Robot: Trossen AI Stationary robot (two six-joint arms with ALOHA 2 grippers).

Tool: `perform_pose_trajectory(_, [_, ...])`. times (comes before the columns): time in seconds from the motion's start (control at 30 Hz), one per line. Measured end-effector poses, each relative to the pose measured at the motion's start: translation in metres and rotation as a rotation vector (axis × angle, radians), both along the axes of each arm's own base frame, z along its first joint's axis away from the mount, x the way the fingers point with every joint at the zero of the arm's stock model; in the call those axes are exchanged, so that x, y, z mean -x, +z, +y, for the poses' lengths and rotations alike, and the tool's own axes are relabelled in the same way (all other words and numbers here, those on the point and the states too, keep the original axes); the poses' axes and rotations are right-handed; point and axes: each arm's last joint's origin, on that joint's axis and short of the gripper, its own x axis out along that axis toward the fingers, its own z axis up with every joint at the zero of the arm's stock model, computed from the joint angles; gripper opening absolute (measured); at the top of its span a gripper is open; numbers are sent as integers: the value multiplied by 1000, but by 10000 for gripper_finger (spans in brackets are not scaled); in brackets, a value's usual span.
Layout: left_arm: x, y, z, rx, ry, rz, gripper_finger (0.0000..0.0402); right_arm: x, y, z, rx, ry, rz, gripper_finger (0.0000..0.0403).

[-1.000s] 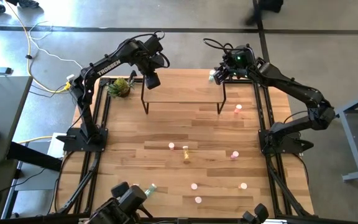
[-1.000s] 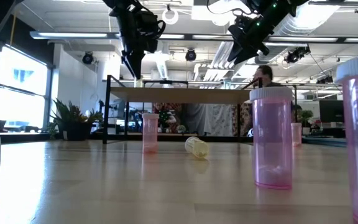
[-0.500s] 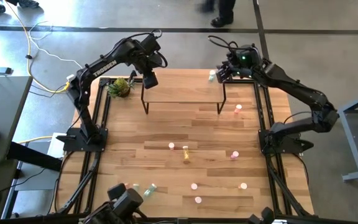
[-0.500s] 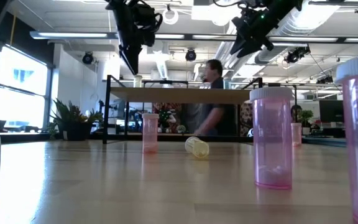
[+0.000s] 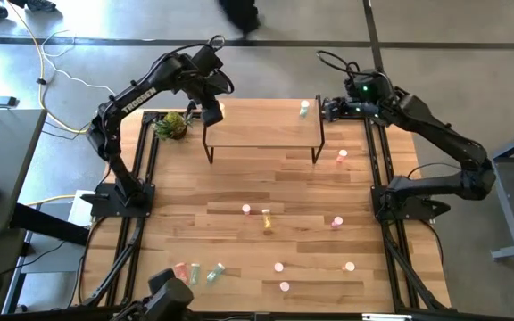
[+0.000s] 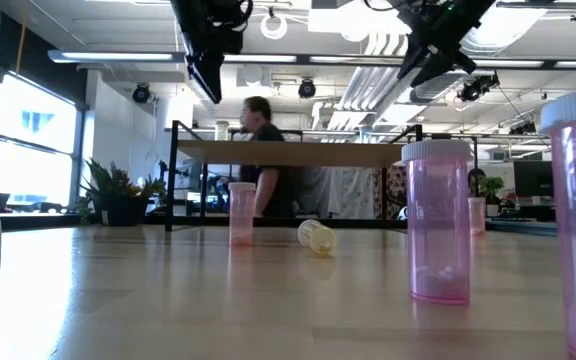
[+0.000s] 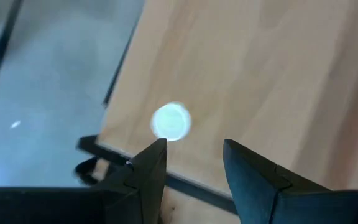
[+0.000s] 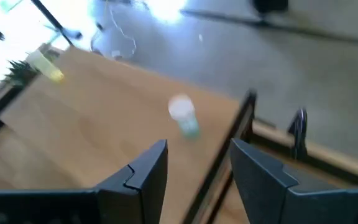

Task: Pick and place medicine bottles onto shelf by color
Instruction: Put the top red pill bottle on the shelf

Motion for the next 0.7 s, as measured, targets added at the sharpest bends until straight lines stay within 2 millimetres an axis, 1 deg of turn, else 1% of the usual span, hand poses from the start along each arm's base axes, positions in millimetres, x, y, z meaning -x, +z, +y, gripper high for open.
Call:
perform_pose_trajectory(0.17, [3,14,-9,51,-33,-159,149,8,-11,7,-148,-47,81,165])
perform_pose_trajectory(0.27, [3,17,-15,65,-47,-235,149,13,-21,11,-227,-79,132,165])
perform_pose_trajectory(0.47, [-4,5,-27,49,-77,-289,149,19,-44,16,-345,-132,223,165])
perform_pose_trajectory(0.6, [-7,-6,-32,53,-73,-315,149,20,-61,18,-412,-144,242,165])
perform_pose_trajectory(0.7, [-7,-12,-35,56,-60,-356,149,21,-75,20,-469,-153,259,165])
